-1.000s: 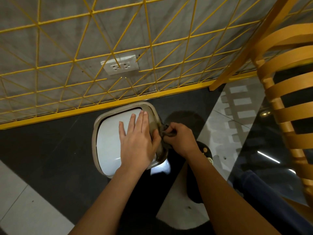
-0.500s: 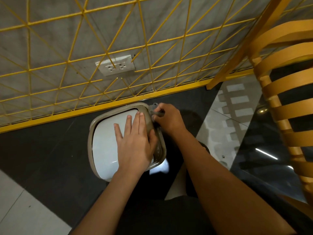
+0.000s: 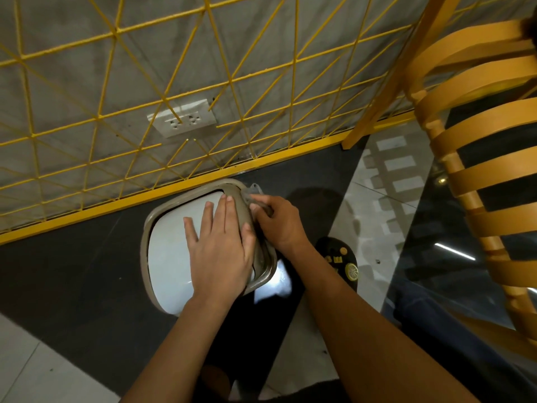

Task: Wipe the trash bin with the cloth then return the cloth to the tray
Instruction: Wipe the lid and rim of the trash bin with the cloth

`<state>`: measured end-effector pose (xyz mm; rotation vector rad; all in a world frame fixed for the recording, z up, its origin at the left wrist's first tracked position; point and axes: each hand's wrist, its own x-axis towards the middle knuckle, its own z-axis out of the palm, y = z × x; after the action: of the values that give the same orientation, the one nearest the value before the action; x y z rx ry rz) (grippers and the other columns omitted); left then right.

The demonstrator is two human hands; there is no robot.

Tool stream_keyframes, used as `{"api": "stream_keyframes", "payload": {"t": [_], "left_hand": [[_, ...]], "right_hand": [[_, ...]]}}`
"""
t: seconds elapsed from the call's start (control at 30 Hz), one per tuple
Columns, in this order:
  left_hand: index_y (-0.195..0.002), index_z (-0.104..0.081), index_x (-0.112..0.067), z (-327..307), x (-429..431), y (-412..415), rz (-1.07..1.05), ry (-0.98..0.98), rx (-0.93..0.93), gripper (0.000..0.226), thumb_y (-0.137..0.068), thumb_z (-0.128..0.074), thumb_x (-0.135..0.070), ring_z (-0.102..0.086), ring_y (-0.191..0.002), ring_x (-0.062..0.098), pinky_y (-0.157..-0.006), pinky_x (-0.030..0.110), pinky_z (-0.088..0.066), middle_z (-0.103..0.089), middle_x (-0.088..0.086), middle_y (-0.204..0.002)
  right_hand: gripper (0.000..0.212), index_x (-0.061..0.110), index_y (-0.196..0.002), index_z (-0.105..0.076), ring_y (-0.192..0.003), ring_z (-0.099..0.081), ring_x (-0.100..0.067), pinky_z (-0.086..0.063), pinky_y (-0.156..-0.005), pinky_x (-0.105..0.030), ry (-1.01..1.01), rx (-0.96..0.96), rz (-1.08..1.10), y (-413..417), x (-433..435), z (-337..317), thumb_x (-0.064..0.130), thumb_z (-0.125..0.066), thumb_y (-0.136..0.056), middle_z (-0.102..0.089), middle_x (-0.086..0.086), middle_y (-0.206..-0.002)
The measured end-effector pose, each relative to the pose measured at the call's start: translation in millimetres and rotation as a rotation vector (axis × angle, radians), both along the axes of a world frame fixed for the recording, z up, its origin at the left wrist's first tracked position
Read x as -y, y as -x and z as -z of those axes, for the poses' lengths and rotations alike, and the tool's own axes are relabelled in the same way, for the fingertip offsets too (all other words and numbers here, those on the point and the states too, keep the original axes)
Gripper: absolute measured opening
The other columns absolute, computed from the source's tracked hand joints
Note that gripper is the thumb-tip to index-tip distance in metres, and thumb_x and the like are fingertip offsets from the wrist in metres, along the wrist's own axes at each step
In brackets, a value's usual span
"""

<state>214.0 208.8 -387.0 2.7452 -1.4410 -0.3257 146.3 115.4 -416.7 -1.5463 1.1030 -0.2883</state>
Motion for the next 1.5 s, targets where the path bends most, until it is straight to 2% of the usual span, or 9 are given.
{"api": "stream_keyframes", "payload": {"t": [0.27,0.43,0.57,0.63,0.73,0.93,1.1,1.4,1.5], "left_hand": [[-0.145,-0.023,-0.015,2,0,0,-0.012,0.011,0.010,0.061,-0.090,-0.011,-0.039,-0.018,-0.142,0.020,-0.114,0.044,-0.002,-0.028,0.002,-0.152],[-0.145,-0.022,-0.016,2,0,1,-0.011,0.009,0.013,0.061,-0.090,-0.010,-0.039,-0.016,-0.142,0.018,-0.114,0.044,-0.001,-0.026,0.001,-0.152],[-0.145,-0.023,-0.015,2,1,1,-0.018,0.014,0.010,0.060,-0.091,-0.011,-0.038,-0.016,-0.142,0.019,-0.114,0.044,0.000,-0.026,0.002,-0.152],[-0.145,-0.023,-0.015,2,1,1,-0.021,0.022,0.004,0.055,-0.095,-0.015,-0.036,-0.016,-0.142,0.019,-0.114,0.044,-0.001,-0.027,0.002,-0.152],[-0.145,-0.024,-0.015,2,0,1,-0.026,0.028,-0.001,0.050,-0.098,-0.024,-0.032,-0.017,-0.142,0.020,-0.114,0.045,-0.002,-0.027,0.003,-0.152],[-0.145,-0.022,-0.014,1,1,1,-0.027,0.022,-0.002,0.050,-0.098,-0.024,-0.030,-0.015,-0.142,0.020,-0.115,0.045,-0.002,-0.025,0.003,-0.152],[-0.146,-0.019,-0.016,1,1,1,-0.033,-0.004,-0.005,0.052,-0.097,-0.020,-0.033,-0.012,-0.143,0.018,-0.115,0.044,-0.001,-0.022,0.001,-0.154],[-0.144,-0.026,-0.014,-1,1,1,-0.021,0.026,-0.007,0.055,-0.095,-0.017,-0.036,-0.019,-0.141,0.020,-0.114,0.045,-0.005,-0.028,0.003,-0.151],[-0.144,-0.028,-0.013,-1,0,0,-0.004,0.027,-0.007,0.055,-0.095,-0.019,-0.036,-0.021,-0.141,0.020,-0.114,0.045,-0.007,-0.030,0.003,-0.150]], "right_hand": [[0.023,0.016,-0.110,-0.066,-0.092,-0.061,0.002,-0.046,-0.079,-0.005,-0.221,0.246,0.069,23,-14,-3,0.016,-0.058,-0.089,-0.067,0.007,-0.097],[0.026,0.012,-0.113,-0.065,-0.095,-0.061,-0.011,-0.038,-0.072,-0.002,-0.099,0.017,0.052,11,-7,1,0.016,-0.058,-0.089,-0.069,-0.008,-0.107],[0.026,0.011,-0.113,-0.065,-0.075,-0.058,0.009,-0.038,-0.066,0.006,-0.159,0.097,0.070,24,-16,2,0.013,-0.059,-0.088,-0.070,-0.006,-0.101],[0.025,0.013,-0.111,-0.067,-0.077,-0.061,0.013,-0.044,-0.074,-0.001,-0.201,0.188,0.092,39,-30,5,0.010,-0.061,-0.086,-0.069,0.001,-0.097],[0.025,0.016,-0.108,-0.068,-0.096,-0.064,-0.007,-0.050,-0.089,-0.020,-0.200,0.181,0.144,47,-44,10,0.012,-0.064,-0.084,-0.068,-0.005,-0.108],[0.025,0.015,-0.110,-0.068,-0.071,-0.056,0.013,-0.037,-0.068,0.007,-0.184,0.062,0.156,36,-36,14,0.014,-0.060,-0.086,-0.066,0.004,-0.095],[0.021,0.025,-0.103,-0.069,-0.096,-0.063,-0.010,-0.050,-0.088,-0.021,-0.235,0.204,0.225,46,-57,6,0.016,-0.063,-0.085,-0.066,-0.007,-0.107],[0.010,0.010,-0.092,-0.064,-0.087,-0.061,-0.017,-0.052,-0.080,-0.029,-0.114,-0.057,0.293,53,-81,9,0.010,-0.061,-0.083,-0.063,-0.010,-0.100],[0.014,0.007,-0.091,-0.065,-0.087,-0.057,-0.019,-0.040,-0.074,-0.015,-0.021,-0.133,0.202,46,-62,10,0.008,-0.062,-0.078,-0.061,-0.012,-0.099]]}}
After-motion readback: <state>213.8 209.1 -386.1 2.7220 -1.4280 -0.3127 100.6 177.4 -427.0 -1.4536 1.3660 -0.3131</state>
